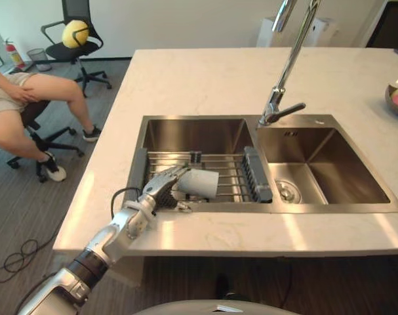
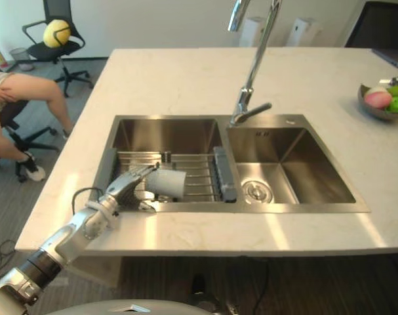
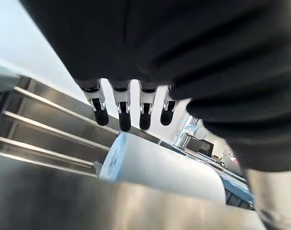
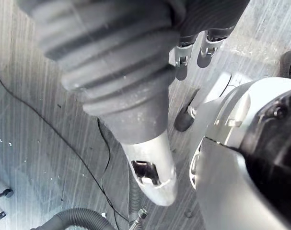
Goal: Walk over to the sink, pick up the cup, carry it to the dishwasher, place the cup inside the dishwasher, then close the dishwasher door
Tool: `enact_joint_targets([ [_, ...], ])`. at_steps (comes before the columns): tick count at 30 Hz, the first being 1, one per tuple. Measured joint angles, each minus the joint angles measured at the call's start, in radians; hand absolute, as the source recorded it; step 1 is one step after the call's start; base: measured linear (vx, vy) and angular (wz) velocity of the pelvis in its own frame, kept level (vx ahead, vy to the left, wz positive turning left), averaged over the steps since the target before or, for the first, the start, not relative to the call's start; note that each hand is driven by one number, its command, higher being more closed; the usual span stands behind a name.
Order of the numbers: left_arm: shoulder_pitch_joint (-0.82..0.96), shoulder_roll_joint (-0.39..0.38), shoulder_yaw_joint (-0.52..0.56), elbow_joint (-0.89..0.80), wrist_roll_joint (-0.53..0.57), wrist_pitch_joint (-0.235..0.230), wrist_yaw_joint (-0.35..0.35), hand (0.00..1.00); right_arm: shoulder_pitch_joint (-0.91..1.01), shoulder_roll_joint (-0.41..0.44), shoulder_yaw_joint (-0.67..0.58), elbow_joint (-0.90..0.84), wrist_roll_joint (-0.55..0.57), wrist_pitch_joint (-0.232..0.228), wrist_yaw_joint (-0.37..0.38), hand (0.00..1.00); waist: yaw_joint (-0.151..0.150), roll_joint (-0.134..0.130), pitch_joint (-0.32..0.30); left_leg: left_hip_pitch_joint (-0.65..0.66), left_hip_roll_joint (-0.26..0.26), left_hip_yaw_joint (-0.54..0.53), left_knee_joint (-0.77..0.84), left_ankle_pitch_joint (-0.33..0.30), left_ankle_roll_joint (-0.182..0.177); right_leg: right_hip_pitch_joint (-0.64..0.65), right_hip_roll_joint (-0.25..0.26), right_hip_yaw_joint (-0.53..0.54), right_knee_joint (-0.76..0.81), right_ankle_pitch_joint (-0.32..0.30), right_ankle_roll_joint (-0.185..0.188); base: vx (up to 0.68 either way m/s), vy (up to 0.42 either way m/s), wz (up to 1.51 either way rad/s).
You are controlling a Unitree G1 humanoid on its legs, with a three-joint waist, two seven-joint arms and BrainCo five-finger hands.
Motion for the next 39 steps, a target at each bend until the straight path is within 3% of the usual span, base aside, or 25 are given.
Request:
enact_joint_targets([
  [5, -0.006, -0.004, -0.017, -0.003, 0.006, 0.034, 0.101, 0.00, -0.003, -0.002, 0.007, 0.010, 0.017, -0.011, 0.000, 0.00, 0.001, 0.016, -0.003, -0.001, 0.007, -0.003, 0.004, 0.004, -0.007, -0.009, 0.005, 0.001, 0.000, -0.002, 0.001, 0.06, 0.006, -0.01],
  [9, -0.009, -0.035, 0.001, 0.053, 0.037, 0.061, 0.221, 0.00, -0.004, 0.001, 0.026, 0.036, 0.018, -0.022, 0.000, 0.00, -0.007, 0.005, 0.000, 0.006, 0.002, -0.004, 0.002, 0.004, -0.007, -0.002, -0.002, -0.002, -0.001, -0.002, -0.001, -0.07, 0.010, 0.00],
  [14, -0.009, -0.040, 0.018, 0.105, 0.042, 0.068, 0.298, 0.00, 0.005, -0.003, 0.035, 0.035, 0.018, -0.027, 0.001, 0.00, -0.018, 0.004, 0.006, 0.008, 0.006, 0.001, 0.000, -0.002, -0.023, 0.000, 0.004, 0.004, -0.001, -0.007, -0.007, -0.08, -0.016, -0.04],
  [23, -0.008, -0.034, 0.031, 0.114, 0.118, 0.018, 0.301, 0.00, 0.012, -0.002, 0.042, 0.035, 0.016, -0.043, 0.012, 0.00, -0.008, 0.006, 0.006, 0.000, 0.015, 0.001, -0.001, 0.007, -0.030, -0.010, 0.014, 0.009, -0.001, -0.002, -0.010, -0.01, -0.005, -0.01],
  [32, -0.022, -0.017, -0.003, 0.123, 0.164, 0.030, 0.315, 0.00, 0.013, -0.003, 0.048, 0.036, 0.018, -0.043, 0.010, 0.00, -0.019, 0.006, 0.006, -0.001, 0.012, 0.000, -0.002, 0.010, -0.027, -0.010, 0.012, 0.011, -0.001, 0.001, -0.013, 0.00, 0.000, 0.00],
  [39, -0.023, -0.016, -0.019, 0.128, 0.145, 0.057, 0.435, 0.00, 0.030, -0.003, 0.046, 0.037, 0.018, -0.041, 0.009, 0.00, -0.023, 0.006, 0.006, -0.002, 0.004, 0.001, -0.014, 0.017, -0.027, -0.014, 0.008, 0.015, -0.001, 0.005, -0.011, 0.00, 0.000, 0.00],
])
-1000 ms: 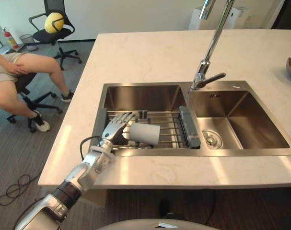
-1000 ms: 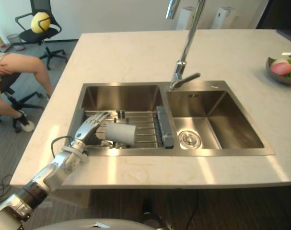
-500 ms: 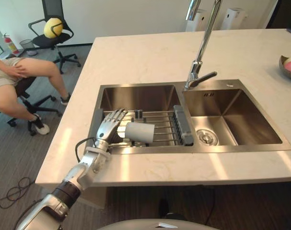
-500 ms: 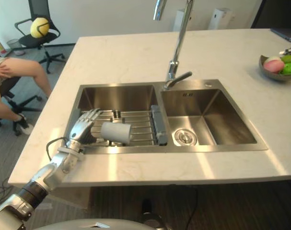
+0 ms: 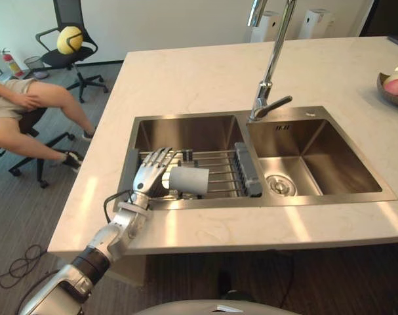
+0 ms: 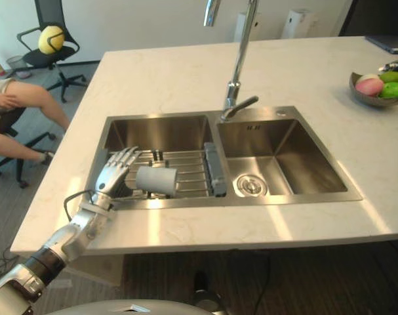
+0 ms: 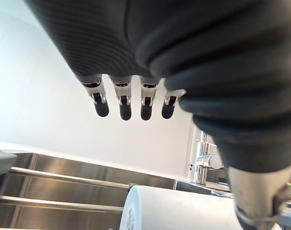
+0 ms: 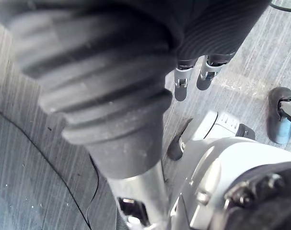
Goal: Walk over to the sink, pick up the cup, carry it to the dishwasher, place the cup inside the dishwasher, then close the dishwasher door
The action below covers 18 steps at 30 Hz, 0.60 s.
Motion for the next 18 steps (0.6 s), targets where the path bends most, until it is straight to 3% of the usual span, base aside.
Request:
enact_joint_targets([
  [9, -0.113, 0.021, 0.079, -0.018, -0.068, -0.034, 0.150, 0.00, 0.007, 0.007, -0.024, 0.007, -0.003, -0.002, 0.029, 0.00, -0.029, 0.002, 0.011, 0.003, 0.006, 0.003, -0.004, 0.004, 0.007, -0.006, 0.012, 0.004, 0.000, 0.000, -0.002, 0.00, 0.002, -0.03],
  [18, -0.143, 0.043, 0.100, -0.066, -0.085, -0.079, 0.128, 0.00, 0.003, 0.020, -0.066, 0.028, -0.018, -0.004, 0.039, 0.00, -0.043, 0.012, 0.020, 0.013, 0.001, -0.027, -0.004, 0.005, 0.007, 0.000, 0.008, -0.002, 0.000, -0.003, 0.002, 0.00, 0.007, 0.01],
])
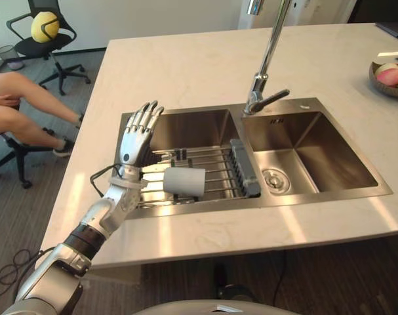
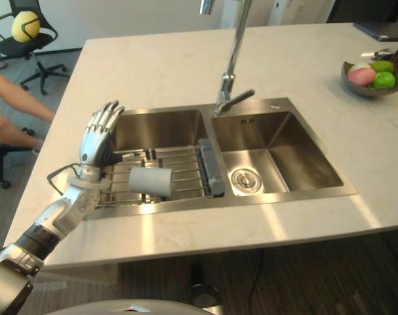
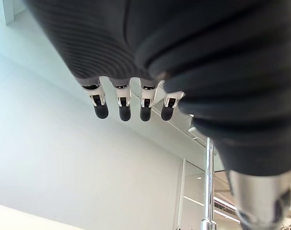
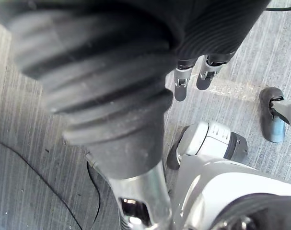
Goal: Walk over to the sink, pick up the cup, carry it to the dishwasher, place the cup inside the dishwasher, then close the dishwasher door
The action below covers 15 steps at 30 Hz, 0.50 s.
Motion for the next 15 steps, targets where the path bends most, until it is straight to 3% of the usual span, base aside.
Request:
enact_joint_targets([
  [4, 0.000, 0.018, -0.053, -0.017, -0.019, 0.003, -0.135, 0.00, -0.003, 0.006, -0.013, 0.007, -0.002, -0.001, 0.000, 0.00, 0.000, 0.000, 0.006, 0.003, 0.000, -0.002, -0.016, 0.000, 0.001, 0.002, 0.000, -0.003, 0.000, -0.007, -0.003, -0.06, 0.008, 0.02],
  [6, 0.001, 0.017, -0.133, -0.022, -0.020, 0.021, -0.251, 0.00, -0.005, 0.005, -0.015, 0.003, -0.001, -0.003, 0.000, 0.00, -0.003, 0.002, 0.014, 0.003, 0.001, -0.011, -0.024, 0.002, 0.004, 0.002, 0.002, -0.004, 0.000, -0.011, -0.002, -0.05, -0.011, 0.04],
  [9, 0.004, 0.012, -0.172, -0.022, -0.024, 0.058, -0.360, 0.00, -0.016, 0.003, -0.005, -0.002, 0.000, -0.003, -0.003, 0.00, -0.010, 0.008, 0.030, 0.003, 0.006, -0.011, -0.030, -0.003, -0.008, 0.000, 0.008, -0.003, 0.000, -0.013, -0.004, -0.02, -0.009, 0.00],
  [15, 0.004, 0.014, -0.176, -0.015, -0.060, 0.083, -0.435, 0.00, -0.017, -0.014, 0.024, 0.000, 0.018, 0.004, -0.006, 0.00, -0.010, 0.016, 0.034, 0.004, 0.018, -0.022, -0.014, 0.001, -0.005, 0.001, 0.019, -0.005, 0.000, -0.013, -0.010, 0.04, 0.009, 0.02],
])
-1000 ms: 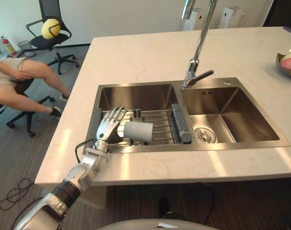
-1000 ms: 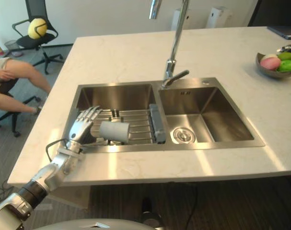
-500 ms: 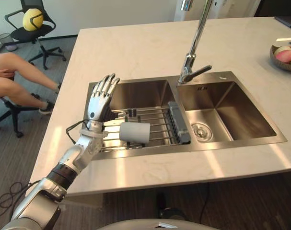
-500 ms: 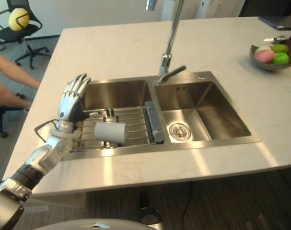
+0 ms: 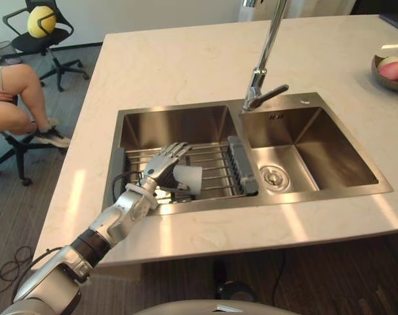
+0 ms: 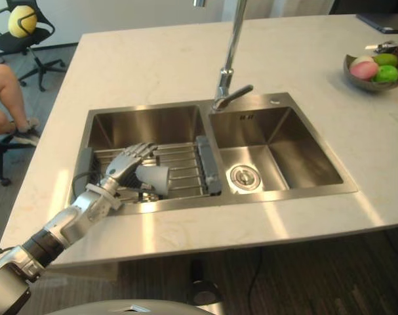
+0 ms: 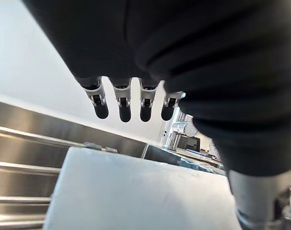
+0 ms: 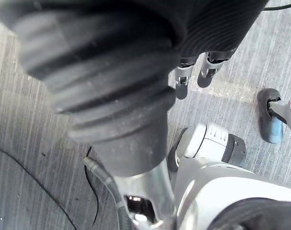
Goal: Walk over to the sink, pick up the cup, carry it to the dishwasher, place the cup inside the dishwasher, then close the dishwasher door
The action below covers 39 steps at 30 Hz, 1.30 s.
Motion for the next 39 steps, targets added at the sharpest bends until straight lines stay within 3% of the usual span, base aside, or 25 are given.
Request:
enact_joint_targets([
  [6, 0.000, 0.003, 0.002, 0.013, -0.006, 0.029, 0.004, 0.00, -0.004, -0.002, 0.002, 0.008, 0.000, 0.000, 0.000, 0.00, 0.000, 0.001, 0.000, 0.000, -0.007, 0.000, 0.001, 0.000, 0.000, 0.001, -0.007, 0.000, 0.000, -0.001, 0.002, 0.00, 0.027, 0.00],
  [13, 0.000, 0.003, 0.021, 0.037, 0.041, -0.003, -0.029, 0.00, -0.005, -0.003, 0.004, 0.008, 0.001, -0.001, 0.002, 0.00, 0.002, 0.003, 0.000, -0.001, -0.007, 0.000, 0.008, 0.001, 0.001, 0.002, -0.009, 0.001, 0.000, -0.005, 0.002, -0.05, 0.000, 0.00],
  [18, -0.008, 0.003, 0.009, 0.047, 0.041, -0.031, -0.154, 0.00, -0.004, -0.006, 0.006, 0.008, 0.006, -0.001, 0.002, 0.00, -0.003, 0.014, -0.008, 0.000, -0.004, 0.000, 0.000, 0.000, 0.000, 0.002, -0.005, 0.001, 0.000, -0.009, 0.003, -0.03, -0.005, 0.00],
  [23, -0.034, 0.010, -0.033, 0.057, 0.041, -0.030, -0.246, 0.00, -0.002, -0.019, 0.038, 0.007, 0.030, -0.001, -0.005, 0.00, -0.009, 0.025, -0.013, 0.001, 0.001, -0.001, 0.000, -0.003, -0.005, 0.001, 0.000, 0.000, 0.000, -0.008, 0.003, 0.00, 0.000, 0.00],
  [29, -0.050, 0.012, -0.065, 0.046, 0.050, 0.022, -0.306, 0.00, -0.007, -0.027, 0.065, 0.008, 0.039, -0.003, -0.019, 0.00, -0.023, 0.029, -0.014, 0.000, 0.001, -0.002, 0.002, -0.003, -0.005, 0.002, -0.001, 0.000, 0.000, -0.008, 0.003, 0.00, 0.000, 0.00],
  [34, -0.051, 0.011, -0.075, 0.032, 0.083, 0.084, -0.302, 0.00, -0.008, -0.035, 0.088, 0.008, 0.060, -0.003, -0.034, 0.00, -0.024, 0.025, -0.010, 0.000, 0.001, -0.002, 0.003, -0.003, -0.005, 0.002, -0.001, 0.001, 0.000, -0.012, 0.007, 0.00, 0.000, 0.00],
  [39, -0.045, -0.004, -0.062, 0.057, 0.123, 0.097, -0.278, 0.00, -0.009, -0.044, 0.105, 0.008, 0.069, -0.001, -0.035, 0.00, -0.024, 0.031, -0.007, 0.001, 0.001, 0.000, 0.001, -0.005, -0.007, 0.004, -0.001, 0.003, 0.000, -0.012, 0.007, 0.00, 0.000, 0.00],
])
